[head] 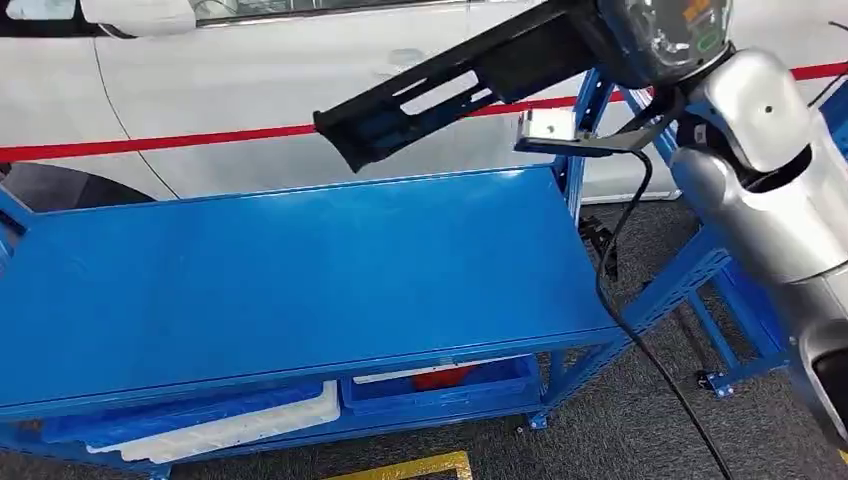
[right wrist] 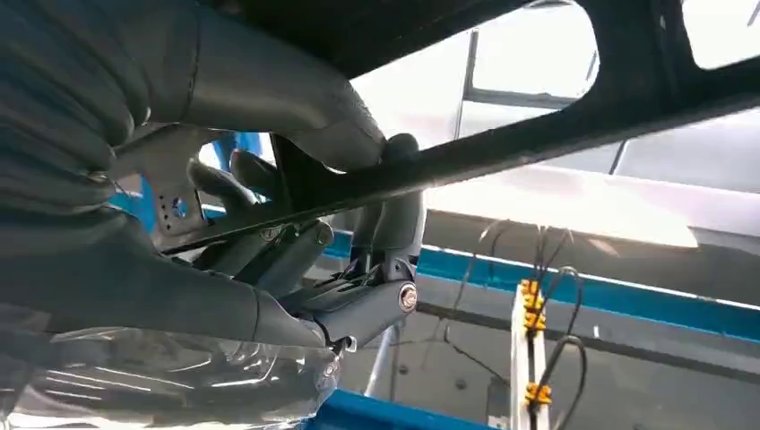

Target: Take the parts from the cabinet and place them on the table.

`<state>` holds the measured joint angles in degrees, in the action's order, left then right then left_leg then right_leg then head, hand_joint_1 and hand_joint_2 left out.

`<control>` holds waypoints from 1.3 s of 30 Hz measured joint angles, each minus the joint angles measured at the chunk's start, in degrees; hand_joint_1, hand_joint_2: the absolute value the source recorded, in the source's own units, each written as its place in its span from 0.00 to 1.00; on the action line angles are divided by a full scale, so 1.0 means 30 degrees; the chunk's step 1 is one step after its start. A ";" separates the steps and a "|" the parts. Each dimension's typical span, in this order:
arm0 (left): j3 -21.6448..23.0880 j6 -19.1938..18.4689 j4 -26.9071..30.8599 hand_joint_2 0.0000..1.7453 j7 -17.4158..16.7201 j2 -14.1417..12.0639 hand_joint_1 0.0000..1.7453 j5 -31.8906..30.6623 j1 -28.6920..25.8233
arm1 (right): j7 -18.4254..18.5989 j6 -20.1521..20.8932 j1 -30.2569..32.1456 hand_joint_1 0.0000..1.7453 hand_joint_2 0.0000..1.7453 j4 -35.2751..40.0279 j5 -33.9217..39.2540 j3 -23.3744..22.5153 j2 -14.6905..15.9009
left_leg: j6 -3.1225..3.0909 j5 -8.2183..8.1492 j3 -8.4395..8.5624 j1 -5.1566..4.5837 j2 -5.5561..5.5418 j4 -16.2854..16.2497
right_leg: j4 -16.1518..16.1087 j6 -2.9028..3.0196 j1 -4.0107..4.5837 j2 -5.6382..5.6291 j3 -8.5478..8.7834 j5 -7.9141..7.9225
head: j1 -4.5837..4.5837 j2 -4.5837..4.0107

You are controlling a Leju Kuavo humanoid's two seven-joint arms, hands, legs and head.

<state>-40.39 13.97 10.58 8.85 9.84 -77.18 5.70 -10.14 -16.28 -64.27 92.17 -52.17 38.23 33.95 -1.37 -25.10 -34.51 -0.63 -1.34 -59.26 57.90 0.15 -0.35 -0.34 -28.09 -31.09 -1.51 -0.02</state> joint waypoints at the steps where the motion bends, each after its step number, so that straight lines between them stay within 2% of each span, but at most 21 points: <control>1: -0.0015 -0.0029 0.0000 1.00 -0.0131 0.0000 0.00 -0.0007 -0.0002 | -0.0029 0.0051 0.0019 1.00 1.00 0.0129 0.0223 0.0000 0.0197 | -0.0001 -0.0001 0.0000 -0.0004 0.0000 0.0002 | 0.0000 0.0000 0.0001 -0.0014 -0.0003 0.0000 | 0.0000 0.0000; 8: -0.0029 -0.0488 0.0000 1.00 -0.0218 -0.0160 0.00 -0.0087 0.0040 | -0.0219 0.0511 -0.0266 1.00 1.00 0.0407 0.1705 0.0058 0.0677 | -0.0002 0.0003 0.0003 -0.0005 -0.0001 0.0002 | 0.0000 -0.0003 0.0007 -0.0001 0.0006 0.0001 | 0.0000 0.0000; 15: -0.0044 -0.0546 0.0000 1.00 -0.0211 -0.0247 0.00 -0.0007 0.0161 | -0.0655 0.1478 -0.0735 1.00 1.00 0.1106 0.3792 0.1012 0.1455 | -0.0019 0.0012 0.0001 -0.0028 -0.0002 -0.0002 | -0.0001 -0.0022 0.0005 -0.0001 0.0005 0.0013 | 0.0000 0.0000; 20: -0.0073 -0.0706 0.0000 1.00 -0.0225 -0.0262 0.00 -0.0029 0.0226 | -0.1347 0.3022 -0.0638 1.00 1.00 0.2699 0.7820 0.1849 0.2366 | -0.0023 0.0009 -0.0003 -0.0030 -0.0003 -0.0003 | -0.0004 -0.0024 -0.0003 0.0000 -0.0007 0.0012 | 0.0000 0.0000; 22: -0.0073 -0.0845 0.0000 1.00 -0.0335 -0.0269 0.00 -0.0153 0.0344 | -0.1457 0.3082 -0.0234 1.00 1.00 0.3549 0.8524 0.2143 0.2783 | -0.0023 0.0008 0.0001 -0.0026 -0.0002 -0.0003 | -0.0007 -0.0025 -0.0006 -0.0001 -0.0009 0.0011 | 0.0000 0.0000; 24: -0.0080 -0.1012 0.0000 1.00 -0.0451 -0.0262 0.00 -0.0196 0.0532 | -0.1674 0.2294 0.0982 1.00 1.00 0.4419 0.8214 0.2230 0.3472 | -0.0026 0.0006 0.0005 -0.0001 -0.0027 -0.0001 | -0.0034 -0.0032 -0.0002 0.0038 0.0017 0.0005 | 0.0000 0.0000; 26: -0.0080 -0.1064 0.0000 1.00 -0.0561 -0.0240 0.00 -0.0299 0.0646 | -0.2150 0.0952 0.3318 1.00 1.00 0.5232 0.6881 0.1923 0.3985 | -0.0028 0.0002 0.0024 0.0051 -0.0050 0.0005 | -0.0087 -0.0032 0.0041 0.0065 0.0097 0.0005 | 0.0000 0.0000; 28: -0.0073 -0.1180 0.0000 1.00 -0.0676 -0.0204 0.00 -0.0408 0.0762 | -0.2556 0.0416 0.5777 1.00 1.00 0.5797 0.5132 0.1459 0.4094 | -0.0028 -0.0001 0.0025 0.0032 -0.0042 0.0012 | -0.0086 -0.0038 0.0070 0.0047 0.0083 0.0009 | 0.0000 0.0000; 30: -0.0044 -0.1347 0.0000 1.00 -0.0800 -0.0182 0.00 -0.0561 0.0921 | -0.2615 0.0379 0.7902 1.00 1.00 0.6317 0.4253 0.0975 0.4101 | -0.0029 0.0000 0.0026 0.0031 -0.0046 0.0007 | -0.0087 -0.0038 0.0067 0.0056 0.0079 0.0010 | 0.0000 0.0000; 34: 0.0000 -0.1566 0.0000 1.00 -0.1078 -0.0124 0.00 -0.0780 0.1121 | -0.2251 0.0722 1.0513 1.00 1.00 0.7643 0.4152 -0.0074 0.4597 | -0.0031 -0.0001 0.0018 0.0020 -0.0039 0.0007 | -0.0086 -0.0039 0.0054 0.0043 0.0063 0.0010 | 0.0000 0.0000; 39: 0.0168 -0.1778 0.0000 1.00 -0.1399 0.0051 0.00 -0.1166 0.1471 | -0.2281 0.0860 1.4286 1.00 1.00 0.9195 0.2051 -0.2392 0.4786 | -0.0042 -0.0010 0.0005 0.0019 -0.0062 0.0010 | -0.0088 -0.0041 0.0053 0.0078 0.0069 0.0007 | 0.0000 0.0000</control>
<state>-39.89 8.63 10.58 4.65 9.99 -80.67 10.12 -16.98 -13.70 -21.41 119.76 -46.02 31.05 48.30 -1.50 -25.13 -34.49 -0.57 -1.52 -59.23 57.63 0.03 -0.19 -0.11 -27.89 -31.07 -1.51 -0.02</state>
